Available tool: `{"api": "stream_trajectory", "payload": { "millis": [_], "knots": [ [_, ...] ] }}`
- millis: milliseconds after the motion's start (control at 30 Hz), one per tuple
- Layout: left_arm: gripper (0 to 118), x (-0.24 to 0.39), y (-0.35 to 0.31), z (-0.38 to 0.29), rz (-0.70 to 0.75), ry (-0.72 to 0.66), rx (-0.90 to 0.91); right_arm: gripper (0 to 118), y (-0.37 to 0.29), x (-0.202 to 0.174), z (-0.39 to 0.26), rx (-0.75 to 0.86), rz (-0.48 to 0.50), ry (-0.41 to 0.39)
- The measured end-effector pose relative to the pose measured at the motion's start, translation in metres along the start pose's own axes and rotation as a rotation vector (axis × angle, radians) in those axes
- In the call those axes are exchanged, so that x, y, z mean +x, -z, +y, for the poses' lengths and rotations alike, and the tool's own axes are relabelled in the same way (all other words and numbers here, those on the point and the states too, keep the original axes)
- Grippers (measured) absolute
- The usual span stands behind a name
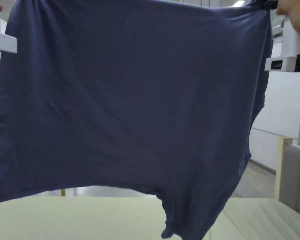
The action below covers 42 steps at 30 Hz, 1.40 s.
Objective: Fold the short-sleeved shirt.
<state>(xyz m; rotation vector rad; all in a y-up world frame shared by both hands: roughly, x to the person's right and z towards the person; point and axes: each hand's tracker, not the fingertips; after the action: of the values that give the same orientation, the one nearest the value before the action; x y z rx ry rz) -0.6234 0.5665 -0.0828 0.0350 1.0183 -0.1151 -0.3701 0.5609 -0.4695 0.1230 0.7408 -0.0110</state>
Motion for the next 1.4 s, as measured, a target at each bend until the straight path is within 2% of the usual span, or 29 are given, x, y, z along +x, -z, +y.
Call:
{"api": "stream_trajectory", "payload": {
  "millis": [167, 367, 600, 733, 800, 867, 1033, 1133, 1300, 1400],
  "knots": [
    [3, 0.008, 0.018, -0.040, -0.009, 0.021, -0.030, 1, 0.022, -0.002, -0.030, -0.020, 0.000, -0.008],
    [3, 0.018, 0.040, -0.131, -0.058, 0.024, -0.161, 1, 0.038, -0.001, -0.111, -0.133, 0.011, -0.068],
    [3, 0.029, 0.026, -0.243, -0.117, 0.040, -0.374, 1, -0.003, 0.010, -0.204, -0.286, 0.057, -0.138],
    [3, 0.026, -0.018, -0.289, -0.149, 0.071, -0.465, 1, -0.060, 0.020, -0.238, -0.344, 0.086, -0.159],
    [3, 0.026, -0.048, -0.310, -0.168, 0.113, -0.508, 1, -0.092, 0.026, -0.257, -0.380, 0.119, -0.203],
    [3, 0.019, -0.082, -0.327, -0.189, 0.088, -0.546, 1, -0.127, 0.031, -0.276, -0.423, 0.143, -0.216],
    [3, 0.017, -0.186, -0.386, -0.249, 0.055, -0.690, 1, -0.222, 0.054, -0.338, -0.560, 0.198, -0.172],
    [3, 0.018, -0.247, -0.437, -0.275, -0.013, -0.800, 1, -0.273, 0.069, -0.390, -0.669, 0.219, -0.158],
    [3, 0.024, -0.331, -0.524, -0.280, -0.061, -0.963, 1, -0.351, 0.087, -0.490, -0.863, 0.223, -0.154],
    [3, 0.027, -0.369, -0.555, -0.288, -0.101, -1.012, 1, -0.391, 0.096, -0.539, -0.954, 0.224, -0.118]
  ]
}}
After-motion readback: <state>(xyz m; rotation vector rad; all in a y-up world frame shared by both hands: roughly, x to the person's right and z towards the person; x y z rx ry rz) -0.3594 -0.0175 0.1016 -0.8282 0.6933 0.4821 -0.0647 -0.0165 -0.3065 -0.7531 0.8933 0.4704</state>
